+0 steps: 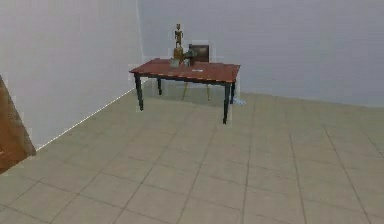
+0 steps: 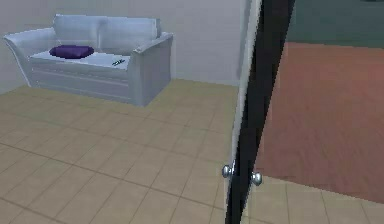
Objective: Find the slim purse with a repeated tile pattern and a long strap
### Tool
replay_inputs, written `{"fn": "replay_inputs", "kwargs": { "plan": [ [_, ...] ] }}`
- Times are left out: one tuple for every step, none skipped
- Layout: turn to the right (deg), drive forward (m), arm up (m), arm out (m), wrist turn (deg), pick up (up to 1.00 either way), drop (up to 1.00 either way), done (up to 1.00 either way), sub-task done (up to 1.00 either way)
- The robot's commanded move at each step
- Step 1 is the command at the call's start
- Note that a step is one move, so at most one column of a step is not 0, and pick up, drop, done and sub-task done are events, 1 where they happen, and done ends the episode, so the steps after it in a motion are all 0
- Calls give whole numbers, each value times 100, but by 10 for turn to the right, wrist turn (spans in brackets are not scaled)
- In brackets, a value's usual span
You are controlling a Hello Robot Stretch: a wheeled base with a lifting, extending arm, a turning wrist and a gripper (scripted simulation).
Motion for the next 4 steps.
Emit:
{"fn": "replay_inputs", "kwargs": {
  "plan": [
    [0, 25, 0, 0, 0, 0, 0, 0, 0],
    [30, 0, 0, 0, 0, 0, 0, 0, 0],
    [0, 100, 0, 0, 0, 0, 0, 0, 0],
    [0, 50, 0, 0, 0, 0, 0, 0, 0]
  ]
}}
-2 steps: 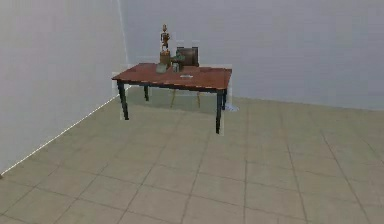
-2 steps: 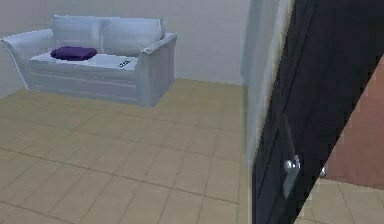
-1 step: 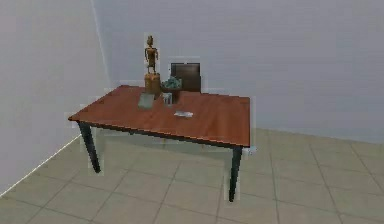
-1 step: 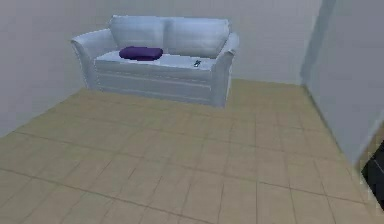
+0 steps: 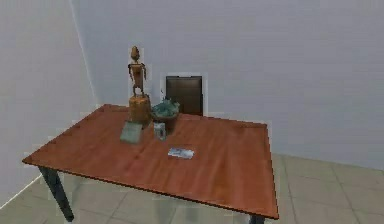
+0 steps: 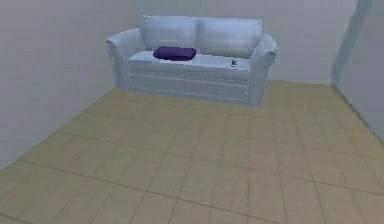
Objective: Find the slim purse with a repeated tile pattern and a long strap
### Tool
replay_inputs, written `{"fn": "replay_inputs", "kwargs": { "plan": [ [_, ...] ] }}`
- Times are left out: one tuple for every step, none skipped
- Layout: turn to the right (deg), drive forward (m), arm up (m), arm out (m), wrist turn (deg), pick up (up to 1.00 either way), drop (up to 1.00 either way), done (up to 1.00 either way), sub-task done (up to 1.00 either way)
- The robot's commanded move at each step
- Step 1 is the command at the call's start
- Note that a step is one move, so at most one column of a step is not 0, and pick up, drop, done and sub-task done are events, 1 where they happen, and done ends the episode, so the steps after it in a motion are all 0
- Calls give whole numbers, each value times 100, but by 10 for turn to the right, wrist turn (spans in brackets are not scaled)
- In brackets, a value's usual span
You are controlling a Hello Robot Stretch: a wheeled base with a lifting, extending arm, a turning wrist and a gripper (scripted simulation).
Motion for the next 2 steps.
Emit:
{"fn": "replay_inputs", "kwargs": {
  "plan": [
    [300, 0, 0, 0, 0, 0, 0, 0, 0],
    [0, 5, 0, 0, 0, 0, 0, 0, 0]
  ]
}}
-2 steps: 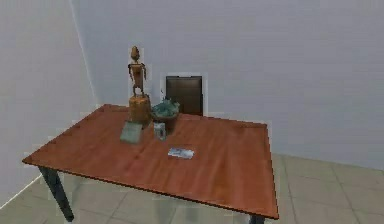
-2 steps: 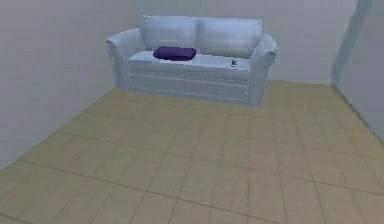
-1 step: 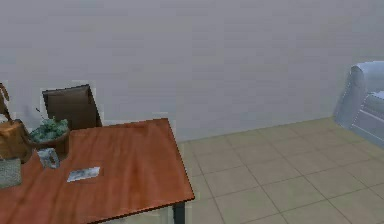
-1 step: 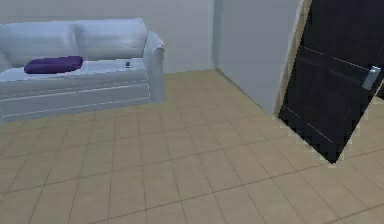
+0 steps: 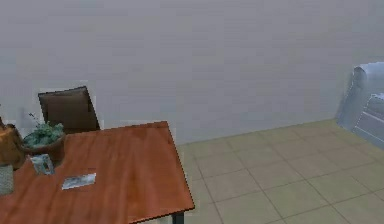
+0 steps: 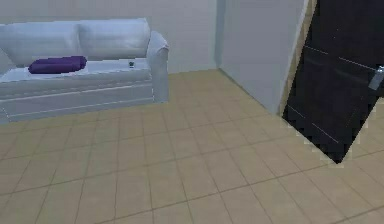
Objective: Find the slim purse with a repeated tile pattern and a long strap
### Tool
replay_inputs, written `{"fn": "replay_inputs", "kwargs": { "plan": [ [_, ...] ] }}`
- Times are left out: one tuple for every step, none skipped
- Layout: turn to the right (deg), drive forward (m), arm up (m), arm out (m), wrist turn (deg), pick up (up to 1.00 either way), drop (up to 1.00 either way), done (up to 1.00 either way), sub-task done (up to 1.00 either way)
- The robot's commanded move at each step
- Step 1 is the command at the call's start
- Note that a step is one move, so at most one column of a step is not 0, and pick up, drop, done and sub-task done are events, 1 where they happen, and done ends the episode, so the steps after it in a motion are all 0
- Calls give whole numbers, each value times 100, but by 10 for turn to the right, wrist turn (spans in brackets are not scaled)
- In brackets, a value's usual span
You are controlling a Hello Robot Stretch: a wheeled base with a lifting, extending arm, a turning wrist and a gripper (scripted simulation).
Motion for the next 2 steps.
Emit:
{"fn": "replay_inputs", "kwargs": {
  "plan": [
    [-450, 0, 0, 0, 0, 0, 0, 0, 0],
    [0, 0, 0, 0, 0, 0, 0, 100, 0]
  ]
}}
